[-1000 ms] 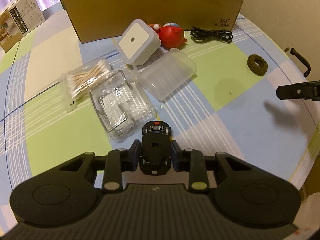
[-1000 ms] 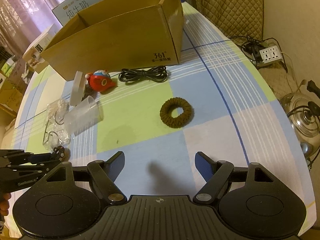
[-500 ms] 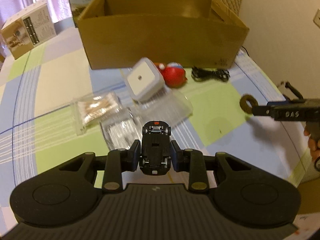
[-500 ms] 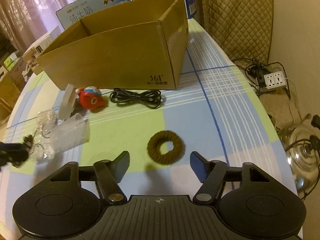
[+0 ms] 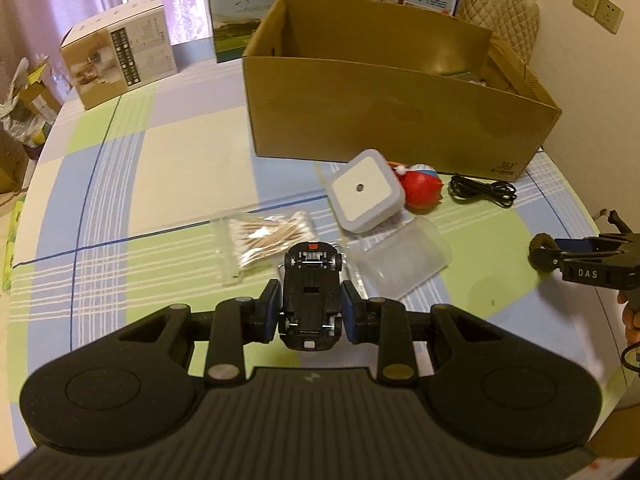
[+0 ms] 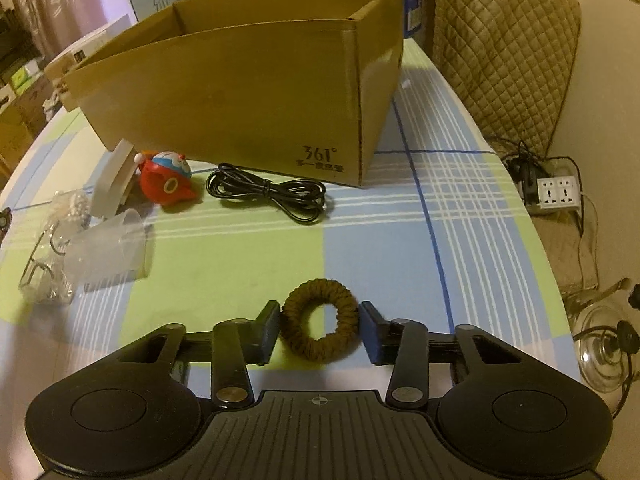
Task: Organize objects
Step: 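Grasp the brown fuzzy ring with the right tool while the left tool holds the car, then carry the toy car and brown ring with both tools into the cardboard box, then open the left tool to drop the toy car while the right tool releases the brown ring, then withdraw both open tools from the cardboard box back over the table, then lower the left tool onto the bagged clear plastic tray and close on it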
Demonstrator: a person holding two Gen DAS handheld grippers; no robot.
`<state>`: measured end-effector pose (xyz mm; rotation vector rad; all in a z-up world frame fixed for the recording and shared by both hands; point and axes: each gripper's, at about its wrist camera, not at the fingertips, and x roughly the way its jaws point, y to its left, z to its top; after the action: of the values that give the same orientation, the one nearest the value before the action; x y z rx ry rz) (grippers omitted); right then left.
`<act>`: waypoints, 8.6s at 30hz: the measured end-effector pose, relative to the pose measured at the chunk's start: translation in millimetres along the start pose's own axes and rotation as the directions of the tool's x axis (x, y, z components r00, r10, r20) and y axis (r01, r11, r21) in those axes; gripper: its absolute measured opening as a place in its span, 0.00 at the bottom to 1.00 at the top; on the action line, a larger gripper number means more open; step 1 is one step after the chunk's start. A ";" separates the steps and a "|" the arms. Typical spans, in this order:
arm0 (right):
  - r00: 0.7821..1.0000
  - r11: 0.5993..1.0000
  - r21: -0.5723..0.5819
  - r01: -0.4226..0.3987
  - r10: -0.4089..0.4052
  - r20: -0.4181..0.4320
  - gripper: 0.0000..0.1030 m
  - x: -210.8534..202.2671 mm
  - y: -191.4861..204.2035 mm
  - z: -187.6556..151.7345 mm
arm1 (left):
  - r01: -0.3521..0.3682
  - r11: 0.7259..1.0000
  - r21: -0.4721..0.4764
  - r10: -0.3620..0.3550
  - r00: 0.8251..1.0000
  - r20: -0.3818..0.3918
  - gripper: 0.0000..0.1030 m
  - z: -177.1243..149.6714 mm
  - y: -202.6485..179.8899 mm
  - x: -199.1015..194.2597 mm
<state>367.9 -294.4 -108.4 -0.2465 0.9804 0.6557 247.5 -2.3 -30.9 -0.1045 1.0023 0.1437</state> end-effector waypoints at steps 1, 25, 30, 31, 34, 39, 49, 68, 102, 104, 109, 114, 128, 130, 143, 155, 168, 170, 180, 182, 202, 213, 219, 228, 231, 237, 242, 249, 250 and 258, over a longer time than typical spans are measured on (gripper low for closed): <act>1.000 1.000 -0.003 0.002 -0.002 0.000 0.33 0.1 1.0 -0.4 | -0.001 1.000 -0.002 0.001 1.000 0.000 0.26 -0.5 1.0 -0.3; 0.992 0.992 0.029 -0.125 0.124 0.028 0.13 -39.1 35.0 6.0 | 0.028 1.000 0.015 -0.028 0.999 0.021 0.26 4.6 10.9 -7.1; 0.981 0.984 0.011 -0.180 0.179 0.076 0.13 -55.9 46.2 23.9 | 0.042 0.999 0.032 -0.043 0.998 0.040 0.26 14.3 7.0 -9.9; 0.978 0.981 0.004 -0.192 0.191 0.083 0.13 -58.8 48.5 27.3 | 0.045 0.998 0.037 -0.047 0.998 0.045 0.26 17.5 5.4 -10.4; 0.969 0.976 -0.015 -0.219 0.219 0.117 0.14 -66.6 55.1 41.0 | 0.061 0.997 0.047 -0.064 0.996 0.063 0.26 29.5 1.2 -11.1; 0.955 0.968 -0.059 -0.243 0.250 0.159 0.14 -73.9 62.5 68.8 | 0.071 0.994 0.077 -0.080 0.991 0.110 0.26 54.9 -10.4 -11.8; 0.932 0.966 -0.127 -0.224 0.251 0.263 0.14 -78.2 59.3 138.9 | 0.088 0.988 0.129 -0.113 0.974 0.198 0.26 126.2 -30.2 -6.9; 0.969 0.986 -0.058 -0.158 0.166 0.183 0.14 -11.8 31.7 199.5 | 0.132 0.981 0.141 -0.150 0.981 0.123 0.26 210.2 -59.0 67.3; 0.992 0.992 -0.006 -0.125 0.125 -0.009 0.14 57.5 15.4 204.7 | 0.135 0.975 0.175 -0.124 0.989 -0.076 0.52 217.7 -74.9 155.9; 0.992 0.992 -0.007 -0.125 0.125 -0.008 0.14 58.0 15.4 204.7 | 0.132 0.974 0.183 -0.120 0.990 -0.072 0.52 217.8 -74.7 153.9; 0.991 0.991 -0.012 -0.132 0.132 -0.004 0.14 58.1 17.4 203.7 | 0.116 0.975 0.187 -0.106 0.992 -0.063 0.56 218.3 -71.4 149.5; 0.990 0.990 -0.019 -0.138 0.138 0.003 0.14 56.8 21.0 204.1 | 0.098 0.977 0.190 -0.089 0.994 -0.057 0.58 217.0 -68.2 146.5; 0.982 0.988 -0.064 -0.140 0.147 0.118 0.65 36.8 31.5 206.0 | 0.069 0.980 0.188 -0.067 0.998 -0.018 0.83 216.4 -58.2 129.3; 0.983 0.990 -0.055 -0.131 0.136 0.125 0.66 33.8 29.3 206.7 | 0.068 0.980 0.188 -0.067 0.998 -0.012 0.85 216.4 -57.0 125.9; 0.974 0.995 -0.014 -0.095 0.095 0.205 0.67 3.6 21.9 199.5 | 0.054 0.982 0.180 -0.065 0.996 0.055 0.91 213.3 -54.3 95.3; 0.941 0.990 0.043 -0.133 0.112 0.318 0.68 -49.5 24.8 183.1 | 0.044 0.990 0.132 -0.067 0.982 0.175 0.92 198.6 -46.4 35.0; 0.903 0.981 0.092 -0.172 0.120 0.412 0.68 -110.8 31.5 143.9 | 0.008 0.999 0.040 -0.018 0.964 0.266 0.95 147.7 -11.8 -34.7; 0.901 0.980 0.092 -0.178 0.124 0.416 0.69 -117.1 33.3 137.8 | 0.007 1.000 0.023 -0.013 0.962 0.271 0.95 138.8 -4.9 -43.6; 0.908 0.980 0.103 -0.169 0.114 0.404 0.70 -136.8 47.2 105.2 | 0.003 1.000 -0.012 0.001 0.964 0.267 0.95 94.9 18.8 -69.9; 0.912 0.980 0.114 -0.166 0.108 0.395 0.70 -137.9 48.3 98.3 | -0.001 1.000 -0.016 0.005 0.965 0.261 0.95 87.2 23.9 -72.1; 0.969 0.975 0.195 -0.104 0.055 0.241 0.70 -123.4 58.9 29.0 | 0.010 1.000 -0.010 -0.009 0.995 0.098 0.95 14.3 42.0 -49.3; 0.986 0.974 0.199 -0.106 0.078 0.144 0.70 -103.2 65.6 11.0 | 0.031 0.999 -0.033 -0.031 1.000 0.007 0.95 -5.0 35.4 -25.7; 0.991 0.974 0.201 -0.102 0.082 0.106 0.70 -92.5 64.1 5.6 | 0.045 0.998 -0.049 -0.046 0.999 -0.025 0.95 -10.8 29.4 -13.4; 0.996 0.973 0.218 -0.080 0.069 0.058 0.70 -76.5 52.6 1.8 | 0.061 0.994 -0.088 -0.067 0.996 -0.058 0.94 -14.5 20.4 9.0; 0.997 0.971 0.227 -0.074 0.065 0.047 0.70 -72.4 46.8 2.5 | 0.067 0.991 -0.113 -0.075 0.995 -0.066 0.93 -13.7 19.6 17.6; 0.998 0.969 0.239 -0.067 0.061 0.032 0.70 -65.1 35.3 4.2 | 0.076 0.981 -0.180 -0.090 0.994 -0.069 0.93 -8.4 20.4 35.8; 0.998 0.966 0.253 -0.060 0.057 0.018 0.70 -58.8 25.4 6.2 | 0.078 0.965 -0.249 -0.097 0.993 -0.065 0.93 -1.3 24.3 50.8; 0.999 0.962 0.268 -0.050 0.052 0.000 0.70 -49.8 13.8 9.9 | 0.042 0.959 -0.279 -0.068 0.994 -0.086 0.78 6.4 25.1 70.3; 0.999 0.962 0.268 -0.050 0.052 -0.001 0.70 -48.6 13.6 10.7 | 0.040 0.958 -0.283 -0.068 0.994 -0.087 0.77 6.8 25.5 72.5; 0.998 0.966 0.252 -0.063 0.067 -0.010 0.70 -37.4 15.8 17.6 | 0.049 0.953 -0.299 -0.079 0.993 -0.090 0.61 8.7 22.0 82.6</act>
<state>355.9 -288.8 -66.1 0.0037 1.0822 0.5823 294.8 26.7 -96.5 -0.4226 1.0715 0.2309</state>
